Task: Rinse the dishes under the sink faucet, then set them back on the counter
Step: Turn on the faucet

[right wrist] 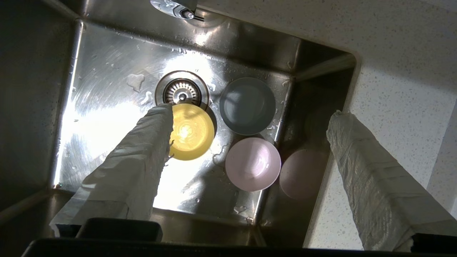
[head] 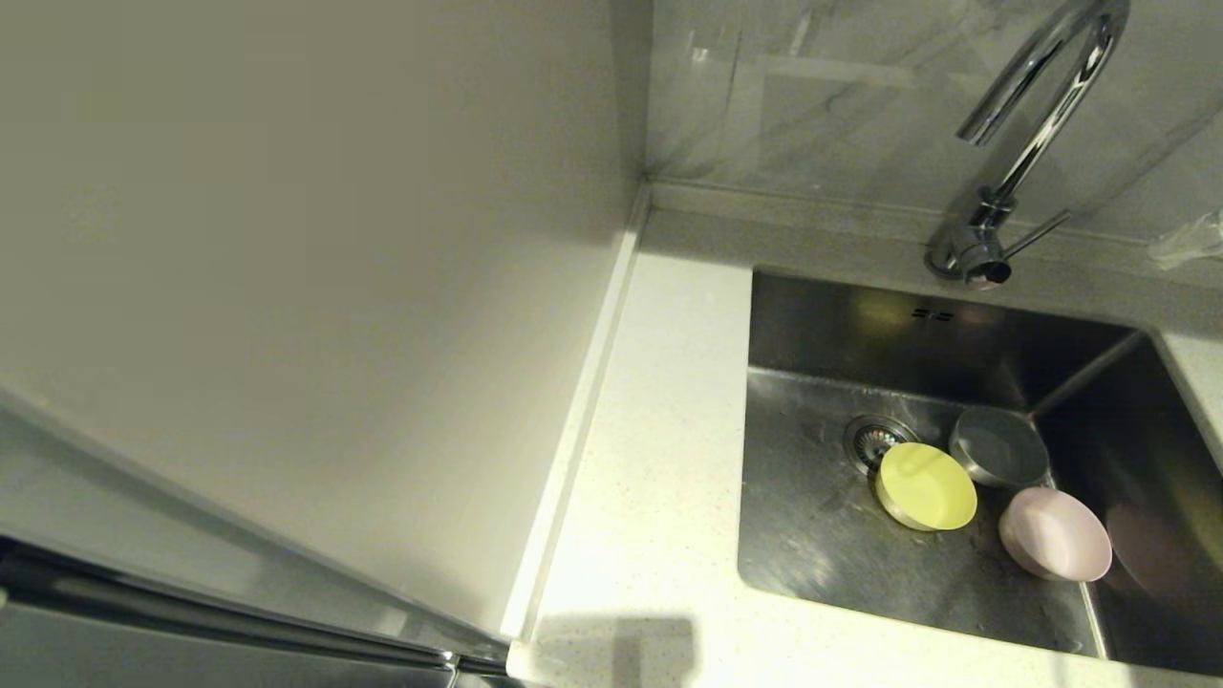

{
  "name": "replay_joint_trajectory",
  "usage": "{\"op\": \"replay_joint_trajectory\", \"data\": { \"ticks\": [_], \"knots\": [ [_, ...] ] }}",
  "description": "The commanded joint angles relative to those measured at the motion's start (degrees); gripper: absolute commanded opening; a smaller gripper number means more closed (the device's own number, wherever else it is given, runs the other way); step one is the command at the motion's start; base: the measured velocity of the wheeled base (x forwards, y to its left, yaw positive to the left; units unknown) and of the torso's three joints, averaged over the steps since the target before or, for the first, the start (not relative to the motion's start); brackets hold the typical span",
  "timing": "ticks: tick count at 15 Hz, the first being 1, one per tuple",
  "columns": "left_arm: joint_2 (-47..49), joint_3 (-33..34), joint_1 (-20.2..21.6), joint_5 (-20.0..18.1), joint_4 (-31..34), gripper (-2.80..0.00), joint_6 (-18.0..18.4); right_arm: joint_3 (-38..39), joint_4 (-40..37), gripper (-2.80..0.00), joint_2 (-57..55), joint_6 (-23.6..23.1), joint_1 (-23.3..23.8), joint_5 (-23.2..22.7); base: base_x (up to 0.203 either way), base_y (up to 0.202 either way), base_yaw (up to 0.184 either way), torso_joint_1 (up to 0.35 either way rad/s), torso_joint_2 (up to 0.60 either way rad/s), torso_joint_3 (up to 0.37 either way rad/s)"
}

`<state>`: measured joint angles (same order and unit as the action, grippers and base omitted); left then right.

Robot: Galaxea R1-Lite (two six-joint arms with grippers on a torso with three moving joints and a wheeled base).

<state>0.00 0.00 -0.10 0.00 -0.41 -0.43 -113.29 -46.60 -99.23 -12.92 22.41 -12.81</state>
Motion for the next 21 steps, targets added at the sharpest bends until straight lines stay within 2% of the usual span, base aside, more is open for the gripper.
{"op": "replay_joint_trajectory", "data": {
  "ticks": [1,2,3,21],
  "knots": [
    [0.0,0.18,0.01,0.0,-0.02,-2.8,-0.01,0.0,-0.24,0.0,-0.17,-0.09,0.01,-0.11,0.0,0.0,0.0,0.0,0.0,0.0],
    [0.0,0.18,0.01,0.06,-0.02,-2.8,-0.01,0.0,-0.24,0.0,-0.17,-0.09,0.01,-0.11,0.0,0.0,0.0,0.0,0.0,0.0],
    [0.0,0.18,0.01,0.0,-0.02,-2.8,-0.01,0.0,-0.24,-2.8,-0.17,-0.09,0.01,-0.11,0.0,0.0,0.0,0.0,0.0,0.0],
    [0.0,0.18,0.01,0.0,-0.02,-2.8,-0.01,0.0,-1.31,-2.8,-0.09,-0.17,-0.98,-0.53,0.0,0.0,0.0,0.0,0.0,0.0]
  ]
}}
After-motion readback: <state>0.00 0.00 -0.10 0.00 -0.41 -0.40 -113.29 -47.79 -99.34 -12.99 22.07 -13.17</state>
